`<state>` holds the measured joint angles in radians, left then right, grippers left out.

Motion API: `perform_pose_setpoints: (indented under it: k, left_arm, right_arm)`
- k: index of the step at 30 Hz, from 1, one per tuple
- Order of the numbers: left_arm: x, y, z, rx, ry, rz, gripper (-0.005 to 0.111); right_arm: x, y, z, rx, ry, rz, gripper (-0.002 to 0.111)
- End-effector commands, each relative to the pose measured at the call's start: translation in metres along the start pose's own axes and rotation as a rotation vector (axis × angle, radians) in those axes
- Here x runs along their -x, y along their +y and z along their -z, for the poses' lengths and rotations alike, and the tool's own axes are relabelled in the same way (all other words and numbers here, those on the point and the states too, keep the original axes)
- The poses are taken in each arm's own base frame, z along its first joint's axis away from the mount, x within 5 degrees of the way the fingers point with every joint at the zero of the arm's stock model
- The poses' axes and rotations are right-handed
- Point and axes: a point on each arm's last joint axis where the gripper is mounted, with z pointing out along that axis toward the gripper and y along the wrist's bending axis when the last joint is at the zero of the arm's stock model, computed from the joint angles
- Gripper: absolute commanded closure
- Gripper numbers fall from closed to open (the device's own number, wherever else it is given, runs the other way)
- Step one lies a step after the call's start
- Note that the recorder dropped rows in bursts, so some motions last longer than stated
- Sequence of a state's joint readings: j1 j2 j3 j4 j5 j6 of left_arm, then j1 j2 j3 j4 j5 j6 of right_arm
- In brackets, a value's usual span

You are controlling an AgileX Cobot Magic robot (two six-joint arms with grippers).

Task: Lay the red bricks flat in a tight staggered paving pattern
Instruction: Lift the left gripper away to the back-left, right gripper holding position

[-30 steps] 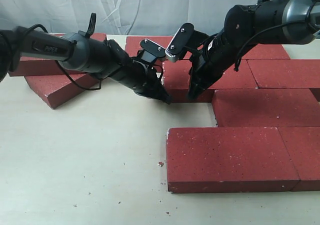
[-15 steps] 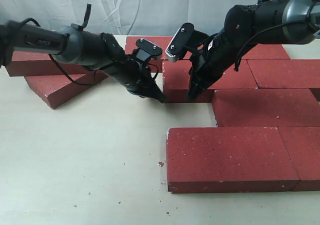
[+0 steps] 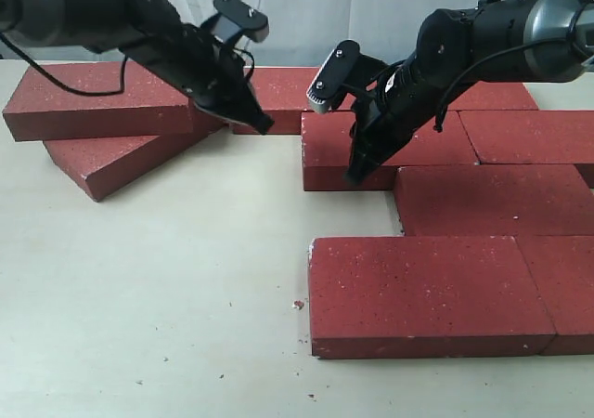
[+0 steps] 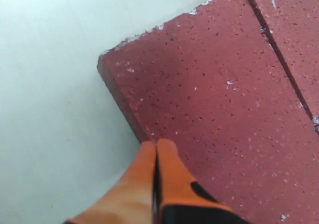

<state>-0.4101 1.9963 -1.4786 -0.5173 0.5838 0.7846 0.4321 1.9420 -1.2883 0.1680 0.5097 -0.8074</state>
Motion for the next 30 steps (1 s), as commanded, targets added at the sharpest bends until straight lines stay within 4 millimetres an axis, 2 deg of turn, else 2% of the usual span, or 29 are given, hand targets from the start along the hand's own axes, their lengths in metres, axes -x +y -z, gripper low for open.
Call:
perform_pose_setpoints:
  k: [1,4,8,13,17,18,23,25,27,30]
  left_arm:
    - [0.016,-0.005,0.048,0.032,-0.042,-0.082,0.107]
    - [0.02,0.004,0.073,0.133,-0.057,-0.146,0.107]
    - [0.014,0.045,0.098,0.326,-0.102,-0.057,0.107]
    - [-0.017,0.109,0.113,0.488,-0.113,0.164,0.107]
    - [-0.038,0.149,0.12,0.588,-0.187,0.301,0.107]
    - [-0.049,0.166,0.119,0.624,-0.215,0.361,0.107]
    - [-0.069,0.206,0.102,0.641,-0.128,0.403,0.107]
    - [-0.071,0.226,0.091,0.615,-0.073,0.462,0.107]
    - [-0.069,0.238,0.078,0.587,-0.026,0.479,0.107]
    - [-0.062,0.254,0.057,0.543,-0.072,0.538,0.107]
  right_arm:
    - [0.002,-0.003,0.003,-0.008,-0.02,-0.022,0.109]
    - [0.002,-0.003,0.003,-0.008,-0.02,-0.022,0.109]
    - [0.002,-0.003,0.004,-0.008,-0.025,-0.029,0.109]
    - [0.003,-0.004,0.004,-0.018,-0.034,-0.029,0.109]
    - [0.002,-0.003,0.002,-0.016,-0.032,-0.029,0.109]
    - [0.002,-0.003,0.002,-0.016,-0.032,-0.029,0.109]
    - [0.004,-0.004,0.002,-0.023,-0.053,-0.05,0.109]
    - [0.007,-0.003,0.002,-0.021,-0.075,-0.08,0.109]
    - [0.007,-0.004,0.002,-0.022,-0.08,-0.085,0.109]
    - [0.007,-0.003,0.002,-0.018,-0.082,-0.095,0.109]
